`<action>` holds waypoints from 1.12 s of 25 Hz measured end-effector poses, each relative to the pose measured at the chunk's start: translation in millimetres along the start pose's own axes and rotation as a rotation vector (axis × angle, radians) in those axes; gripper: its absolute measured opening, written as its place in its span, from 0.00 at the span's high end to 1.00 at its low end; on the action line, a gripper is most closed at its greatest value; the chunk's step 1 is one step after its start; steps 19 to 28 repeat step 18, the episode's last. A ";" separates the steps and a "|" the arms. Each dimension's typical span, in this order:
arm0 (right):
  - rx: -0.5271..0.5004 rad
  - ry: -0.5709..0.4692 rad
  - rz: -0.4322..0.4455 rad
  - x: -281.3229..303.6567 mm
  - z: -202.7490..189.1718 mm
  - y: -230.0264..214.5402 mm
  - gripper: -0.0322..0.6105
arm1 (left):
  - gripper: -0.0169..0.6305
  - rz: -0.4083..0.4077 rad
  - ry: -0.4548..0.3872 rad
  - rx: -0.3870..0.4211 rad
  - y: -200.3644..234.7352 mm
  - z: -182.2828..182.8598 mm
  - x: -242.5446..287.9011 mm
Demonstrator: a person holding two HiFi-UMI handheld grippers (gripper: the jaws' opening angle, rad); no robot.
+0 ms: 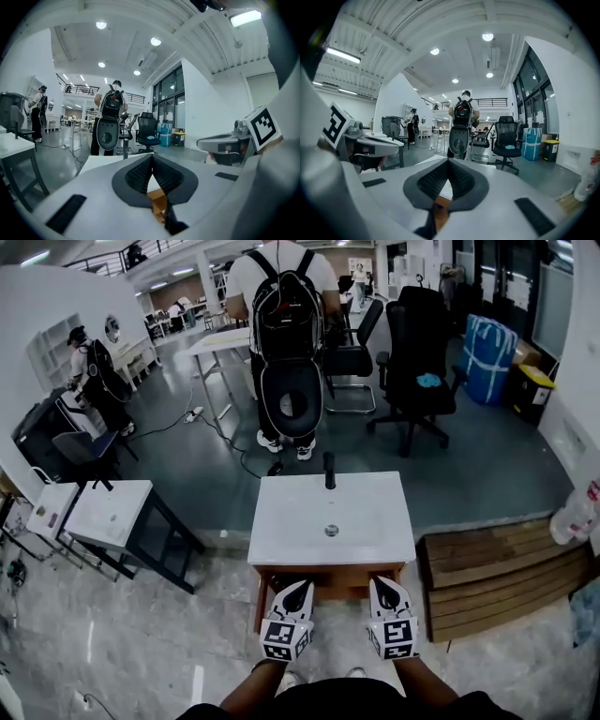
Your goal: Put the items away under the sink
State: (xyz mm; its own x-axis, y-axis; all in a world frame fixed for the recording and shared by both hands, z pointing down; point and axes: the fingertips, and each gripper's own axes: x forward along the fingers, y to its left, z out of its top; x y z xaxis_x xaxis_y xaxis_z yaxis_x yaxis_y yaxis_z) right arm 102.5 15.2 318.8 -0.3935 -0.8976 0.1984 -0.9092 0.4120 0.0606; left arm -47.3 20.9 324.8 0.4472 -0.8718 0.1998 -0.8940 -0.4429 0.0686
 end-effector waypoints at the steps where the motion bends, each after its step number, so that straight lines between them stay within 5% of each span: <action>1: 0.002 -0.002 -0.005 -0.4 0.1 -0.5 0.92 | 0.94 -0.004 -0.003 0.005 -0.2 1.8 0.3; 8: 0.090 -0.028 -0.033 -2.1 15.4 10.1 0.92 | 0.94 -0.020 -0.015 0.019 6.3 12.6 -13.6; 28: 0.117 -0.040 -0.050 -7.6 14.6 20.9 0.92 | 0.94 -0.032 -0.049 0.013 11.2 23.8 -33.4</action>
